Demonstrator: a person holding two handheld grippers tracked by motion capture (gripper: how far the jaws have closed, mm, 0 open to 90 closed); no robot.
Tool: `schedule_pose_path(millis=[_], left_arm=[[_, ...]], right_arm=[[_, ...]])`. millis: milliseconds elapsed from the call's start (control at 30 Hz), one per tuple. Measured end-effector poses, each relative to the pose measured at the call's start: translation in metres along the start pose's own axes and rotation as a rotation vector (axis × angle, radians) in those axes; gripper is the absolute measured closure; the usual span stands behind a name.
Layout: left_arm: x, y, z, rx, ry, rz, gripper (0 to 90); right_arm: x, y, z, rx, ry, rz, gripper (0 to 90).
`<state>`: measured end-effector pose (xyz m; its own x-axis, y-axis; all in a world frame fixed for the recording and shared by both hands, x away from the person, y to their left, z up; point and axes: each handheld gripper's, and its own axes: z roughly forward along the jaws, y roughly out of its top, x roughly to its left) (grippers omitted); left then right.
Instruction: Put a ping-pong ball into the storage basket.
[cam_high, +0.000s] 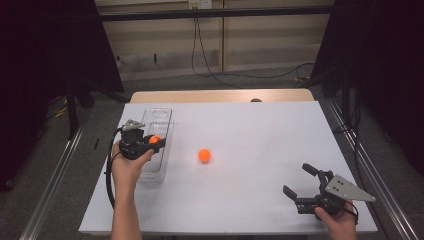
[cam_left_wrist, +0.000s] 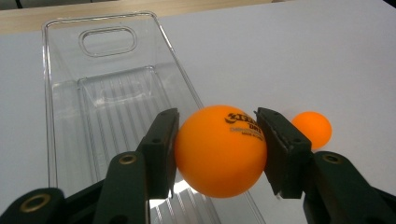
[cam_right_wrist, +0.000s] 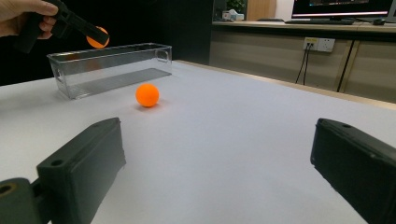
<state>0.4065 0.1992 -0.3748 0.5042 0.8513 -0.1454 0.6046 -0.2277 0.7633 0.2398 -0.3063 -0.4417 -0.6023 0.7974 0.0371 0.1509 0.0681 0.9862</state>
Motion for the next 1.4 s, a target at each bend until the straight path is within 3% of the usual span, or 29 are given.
schedule_pose_path(millis=[433,1200,1400], left_arm=[[0.005,-0.003,0.001,0.003,0.015,-0.012,50.8],[0.013,-0.010,0.004,0.017,0.089,-0.026,50.5],[0.015,-0.011,0.005,0.024,0.107,-0.026,45.0]], right_arm=[[0.000,0.000,0.000,0.001,0.001,0.000,2.4],[0.000,0.000,0.000,-0.001,0.003,-0.002,2.4],[0.000,0.000,0.000,-0.001,0.004,-0.002,2.5]])
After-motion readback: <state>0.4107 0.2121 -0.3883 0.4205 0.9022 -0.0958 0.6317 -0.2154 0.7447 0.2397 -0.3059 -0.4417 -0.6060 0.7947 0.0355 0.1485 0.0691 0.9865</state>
